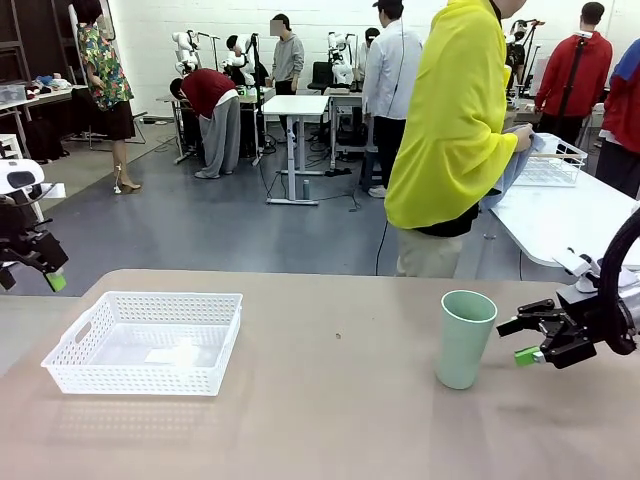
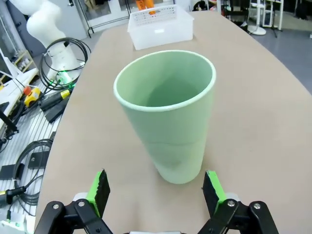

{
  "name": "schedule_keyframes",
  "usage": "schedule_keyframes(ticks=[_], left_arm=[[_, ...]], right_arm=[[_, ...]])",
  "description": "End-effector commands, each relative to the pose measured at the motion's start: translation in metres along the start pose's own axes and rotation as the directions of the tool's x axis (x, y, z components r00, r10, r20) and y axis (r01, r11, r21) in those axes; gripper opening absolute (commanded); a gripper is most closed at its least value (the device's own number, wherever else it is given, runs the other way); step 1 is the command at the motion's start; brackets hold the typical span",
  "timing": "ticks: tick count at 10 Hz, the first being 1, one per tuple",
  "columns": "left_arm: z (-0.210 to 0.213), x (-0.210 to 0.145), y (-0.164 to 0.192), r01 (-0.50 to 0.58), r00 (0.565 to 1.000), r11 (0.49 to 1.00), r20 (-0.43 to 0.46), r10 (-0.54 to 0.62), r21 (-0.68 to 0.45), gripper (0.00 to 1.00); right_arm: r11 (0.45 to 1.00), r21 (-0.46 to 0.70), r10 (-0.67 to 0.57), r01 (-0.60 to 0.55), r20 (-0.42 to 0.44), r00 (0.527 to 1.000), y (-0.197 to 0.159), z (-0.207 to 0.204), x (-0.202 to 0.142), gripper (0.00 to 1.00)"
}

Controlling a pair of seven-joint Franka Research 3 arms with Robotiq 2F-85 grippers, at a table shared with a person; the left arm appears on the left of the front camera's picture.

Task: Clean and organize the cups into the basket.
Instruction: Pick up the Organizing basket and move it to the center of the table, then pick up the Reusable plastic cup from the right side of the table and place it inside the Organizing basket.

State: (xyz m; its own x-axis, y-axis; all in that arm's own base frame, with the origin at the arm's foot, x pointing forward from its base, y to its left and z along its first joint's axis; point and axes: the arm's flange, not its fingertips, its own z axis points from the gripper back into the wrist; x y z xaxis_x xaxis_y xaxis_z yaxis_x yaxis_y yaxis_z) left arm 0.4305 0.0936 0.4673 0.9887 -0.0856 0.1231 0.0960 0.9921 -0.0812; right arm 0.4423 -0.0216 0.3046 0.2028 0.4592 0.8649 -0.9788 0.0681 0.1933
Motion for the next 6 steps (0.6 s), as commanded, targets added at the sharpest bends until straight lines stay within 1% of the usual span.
schedule_keyframes(ticks=[1,6], left_arm=[[-0.011,-0.001,-0.004,0.104,0.994,0.993,-0.033,-0.105,-0.048,1.00],[-0.025,0.002,-0.002,0.100,0.993,0.994,-0.056,-0.102,-0.045,1.00]], right_arm=[[0.997,0.057,0.052,-0.054,0.040,0.998,-0.008,-0.008,-0.001,1.00],[0.994,0.051,0.097,-0.100,0.052,0.994,-0.021,-0.029,-0.008,1.00]])
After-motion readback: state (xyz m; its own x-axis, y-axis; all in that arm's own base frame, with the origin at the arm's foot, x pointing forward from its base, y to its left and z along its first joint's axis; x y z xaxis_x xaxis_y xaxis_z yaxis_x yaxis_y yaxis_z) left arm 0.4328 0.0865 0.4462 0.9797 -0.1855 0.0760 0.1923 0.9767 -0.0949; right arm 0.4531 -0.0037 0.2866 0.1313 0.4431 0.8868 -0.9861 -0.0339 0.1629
